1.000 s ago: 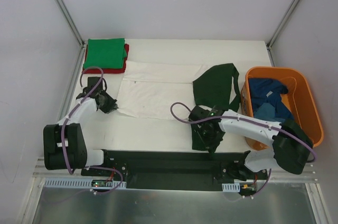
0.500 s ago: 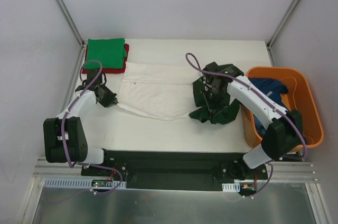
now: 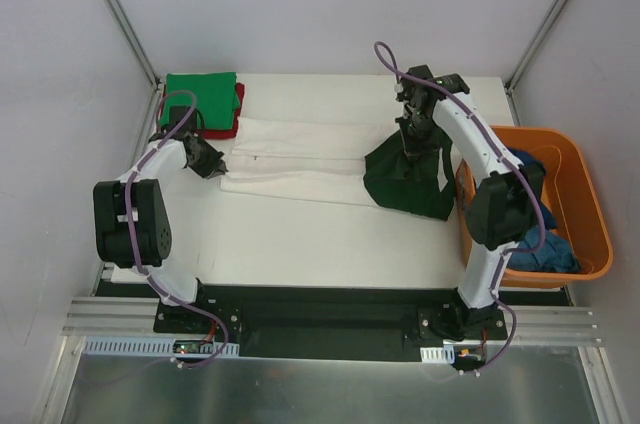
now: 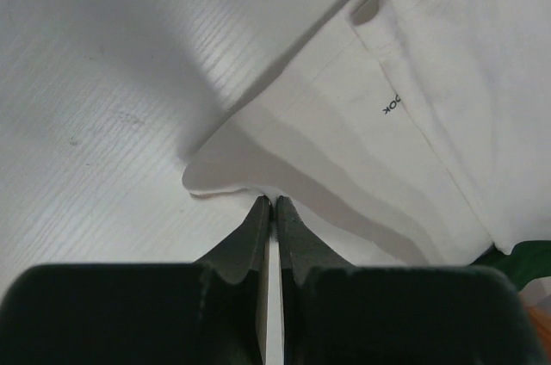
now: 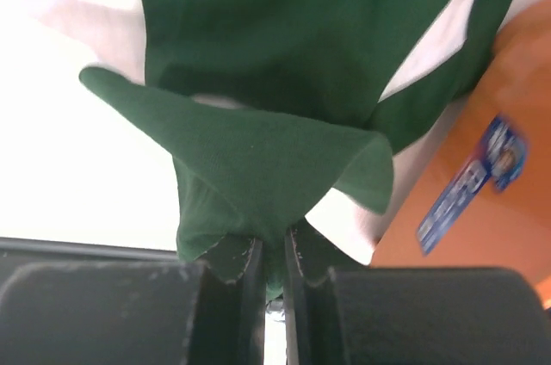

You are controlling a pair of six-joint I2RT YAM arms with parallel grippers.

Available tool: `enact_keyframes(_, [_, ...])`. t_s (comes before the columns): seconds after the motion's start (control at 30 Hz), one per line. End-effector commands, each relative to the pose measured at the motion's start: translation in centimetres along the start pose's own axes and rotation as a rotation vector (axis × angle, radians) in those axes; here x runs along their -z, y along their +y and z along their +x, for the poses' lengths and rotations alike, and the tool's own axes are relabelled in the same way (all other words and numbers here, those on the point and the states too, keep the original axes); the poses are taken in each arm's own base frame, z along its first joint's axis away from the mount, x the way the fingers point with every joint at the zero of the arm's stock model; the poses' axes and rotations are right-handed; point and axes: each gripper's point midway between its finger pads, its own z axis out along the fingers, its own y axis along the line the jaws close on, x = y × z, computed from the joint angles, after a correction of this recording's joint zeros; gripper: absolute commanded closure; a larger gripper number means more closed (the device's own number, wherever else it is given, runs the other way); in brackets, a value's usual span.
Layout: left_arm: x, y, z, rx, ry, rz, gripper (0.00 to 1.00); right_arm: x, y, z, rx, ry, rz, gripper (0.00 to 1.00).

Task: Fold and stack the t-shirts
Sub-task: Fold the other side of the tshirt into a rectangle

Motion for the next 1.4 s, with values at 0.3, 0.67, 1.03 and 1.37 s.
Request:
enact_keyframes(0.3, [-1.3, -2.8, -3.7, 0.032, -0.047, 0.006, 1.0, -2.1, -2.9, -5.7, 0.045, -0.011, 0.051, 0.92])
enact_keyframes(0.67, [-3.7, -3.2, -4.6, 0.029, -0.029, -0.017, 0.9, -6.3, -4.2, -10.3, 0.118, -0.049, 0.103, 0.85])
enact_keyframes(1.03, [-1.0, -5.6, -6.4, -0.022, -0.111, 0.042, 0.01, -6.8, -6.9, -18.7, 0.051, -0.367, 0.282, 0.13])
enact_keyframes(1.37, [3.0, -6.3, -3.4, -0.139, -0.14, 0.101, 0.01, -2.4, -2.3, -7.7, -0.1, -0.318, -0.014, 0.03])
